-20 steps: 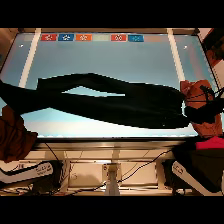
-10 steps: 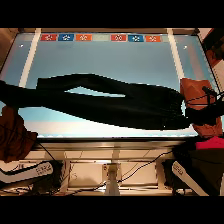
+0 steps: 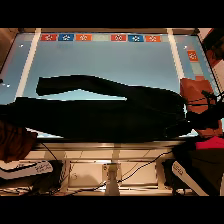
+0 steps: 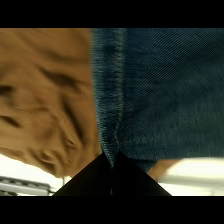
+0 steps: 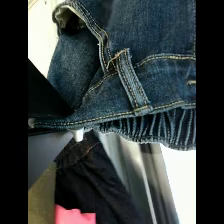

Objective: Fold the clothes and pants, and hang the long-sleeved shirts on hangers.

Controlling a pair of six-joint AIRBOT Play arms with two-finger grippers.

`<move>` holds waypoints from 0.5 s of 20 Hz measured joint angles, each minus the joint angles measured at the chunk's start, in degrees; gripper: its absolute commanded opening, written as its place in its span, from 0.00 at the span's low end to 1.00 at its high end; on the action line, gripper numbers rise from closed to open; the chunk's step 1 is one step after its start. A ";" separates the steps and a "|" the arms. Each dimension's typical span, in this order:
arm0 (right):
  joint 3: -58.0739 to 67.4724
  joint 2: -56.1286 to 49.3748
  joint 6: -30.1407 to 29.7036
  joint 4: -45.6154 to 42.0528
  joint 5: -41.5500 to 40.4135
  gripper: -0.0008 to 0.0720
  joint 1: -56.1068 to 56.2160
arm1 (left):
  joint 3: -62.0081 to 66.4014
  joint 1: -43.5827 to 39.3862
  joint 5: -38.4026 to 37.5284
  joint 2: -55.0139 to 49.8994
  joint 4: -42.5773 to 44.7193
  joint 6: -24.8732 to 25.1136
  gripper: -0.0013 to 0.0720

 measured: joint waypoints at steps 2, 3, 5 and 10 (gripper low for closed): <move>0.00 0.00 0.00 -0.46 0.92 0.06 0.00 | -2.14 1.92 -1.73 -0.09 -0.37 2.97 0.06; 0.00 0.00 0.00 -0.61 1.18 0.06 0.00 | -2.80 3.08 -2.19 -0.09 -0.46 3.82 0.06; 0.00 0.00 0.00 -0.83 1.70 0.06 0.00 | -3.67 5.57 -2.62 -0.07 -0.48 5.11 0.20; 0.00 0.00 0.00 -1.16 2.29 0.98 -0.02 | -4.44 9.66 -1.73 -0.07 -0.20 5.66 0.98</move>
